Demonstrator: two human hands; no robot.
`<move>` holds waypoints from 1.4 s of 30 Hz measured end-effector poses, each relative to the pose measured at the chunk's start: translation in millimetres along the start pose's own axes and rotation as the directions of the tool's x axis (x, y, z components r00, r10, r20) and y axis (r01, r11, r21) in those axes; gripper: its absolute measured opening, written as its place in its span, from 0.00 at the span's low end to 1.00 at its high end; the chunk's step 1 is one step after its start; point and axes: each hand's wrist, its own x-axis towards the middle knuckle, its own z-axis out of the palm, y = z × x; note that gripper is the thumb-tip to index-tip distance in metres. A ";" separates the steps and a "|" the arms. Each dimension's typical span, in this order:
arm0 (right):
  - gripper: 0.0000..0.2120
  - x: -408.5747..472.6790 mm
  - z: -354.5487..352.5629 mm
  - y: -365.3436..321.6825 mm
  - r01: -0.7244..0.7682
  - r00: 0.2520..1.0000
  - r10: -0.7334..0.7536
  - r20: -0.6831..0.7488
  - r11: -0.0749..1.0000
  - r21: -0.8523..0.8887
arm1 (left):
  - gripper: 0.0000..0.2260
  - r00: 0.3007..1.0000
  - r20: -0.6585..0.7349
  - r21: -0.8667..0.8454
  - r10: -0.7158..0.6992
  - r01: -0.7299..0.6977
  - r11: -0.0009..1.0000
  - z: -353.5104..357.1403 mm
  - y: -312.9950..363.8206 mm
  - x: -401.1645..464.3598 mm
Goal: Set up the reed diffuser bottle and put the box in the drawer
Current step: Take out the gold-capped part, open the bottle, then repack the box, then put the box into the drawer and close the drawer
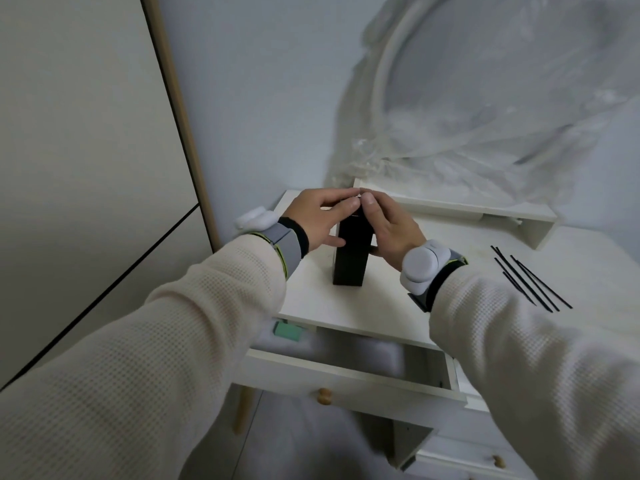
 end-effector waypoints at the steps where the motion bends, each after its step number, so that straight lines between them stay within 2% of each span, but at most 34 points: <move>1: 0.23 0.7 -0.3 0.1 0.002 1.000 -0.002 0.003 1.000 0.000 | 0.13 1.000 -0.001 0.024 0.008 -0.008 1.000 0.7 0.7 0.6; 7: 0.17 0.1 -2.2 1.2 -0.112 0.993 0.109 0.045 0.989 0.096 | 0.13 1.000 0.011 0.020 -0.026 0.026 0.999 2.6 -4.2 2.8; 10: 0.19 -0.4 -2.3 1.8 -0.104 0.994 0.101 0.031 0.990 0.094 | 0.14 0.999 0.005 0.004 -0.039 0.039 0.999 3.2 -6.3 2.4; 14: 0.16 0.6 -0.8 3.0 -0.143 0.989 0.133 0.067 0.975 0.171 | 0.14 0.996 -0.023 -0.021 -0.081 0.080 0.997 7.4 -7.1 1.0; 19: 0.21 1.3 -2.6 3.3 -0.166 0.984 0.151 0.089 0.965 0.201 | 0.15 0.987 -0.051 -0.063 -0.151 0.147 0.987 14.6 -4.3 -0.4; 21: 0.28 -2.2 -8.6 13.7 -0.204 0.975 0.177 0.134 0.952 0.228 | 0.15 0.989 -0.039 -0.027 -0.144 0.143 0.989 14.1 -2.6 -0.8; 23: 0.40 -12.7 -8.6 33.4 -0.239 0.959 0.214 0.187 0.963 0.125 | 0.16 0.996 -0.016 0.085 -0.086 0.087 0.993 12.5 -1.5 -2.8; 24: 0.42 -15.4 -6.8 46.9 -0.240 0.954 0.234 0.187 0.971 0.011 | 0.19 0.999 0.005 0.176 -0.040 0.039 0.984 10.9 -1.5 -3.0; 27: 0.31 -15.5 0.1 70.5 -0.118 0.960 0.196 0.200 0.930 -0.347 | 0.28 0.993 0.101 0.438 0.058 -0.097 0.894 9.8 -2.8 0.1; 29: 0.26 -25.5 7.2 70.6 -0.041 0.998 0.060 0.024 0.874 -0.485 | 0.30 0.991 0.101 0.513 0.083 -0.123 0.850 12.3 -7.7 1.9; 30: 0.21 -40.0 12.0 70.3 0.026 0.992 -0.085 -0.098 0.873 -0.486 | 0.30 0.991 0.089 0.523 0.098 -0.130 0.842 13.2 -10.8 1.7; 31: 0.14 -61.1 18.3 70.1 0.134 0.960 -0.236 -0.152 0.860 -0.492 | 0.29 0.990 0.079 0.529 0.119 -0.143 0.837 13.8 -13.4 1.8; 32: 0.09 -87.8 26.6 69.0 0.242 0.939 -0.333 -0.086 0.818 -0.522 | 0.29 0.987 0.075 0.538 0.141 -0.159 0.828 13.8 -15.4 2.2; 33: 0.10 -114.5 34.7 66.8 0.310 0.939 -0.339 0.053 0.773 -0.553 | 0.29 0.983 0.081 0.554 0.164 -0.181 0.813 13.5 -16.6 2.6; 34: 0.15 -136.7 43.0 66.8 0.342 0.940 -0.275 0.203 0.734 -0.587 | 0.28 0.979 0.093 0.576 0.184 -0.204 0.792 13.0 -17.1 3.4; 36: 0.25 -156.0 52.1 69.0 0.329 0.916 -0.031 0.399 0.627 -0.706 | 0.27 0.976 0.115 0.595 0.186 -0.218 0.773 12.6 -14.3 6.1; 37: 0.27 -154.3 52.4 69.4 0.330 0.890 0.082 0.448 0.561 -0.759 | 0.26 0.976 0.127 0.593 0.175 -0.216 0.776 13.1 -11.8 7.3; 39: 0.25 -141.0 52.9 62.4 0.331 0.834 0.250 0.491 0.484 -0.810 | 0.27 0.975 0.162 0.585 0.153 -0.220 0.780 13.2 -8.9 6.5; 42: 0.19 -131.6 55.6 58.8 0.311 0.777 0.350 0.524 0.511 -0.802 | 0.32 0.976 0.181 0.571 0.123 -0.206 0.795 13.3 -13.7 8.3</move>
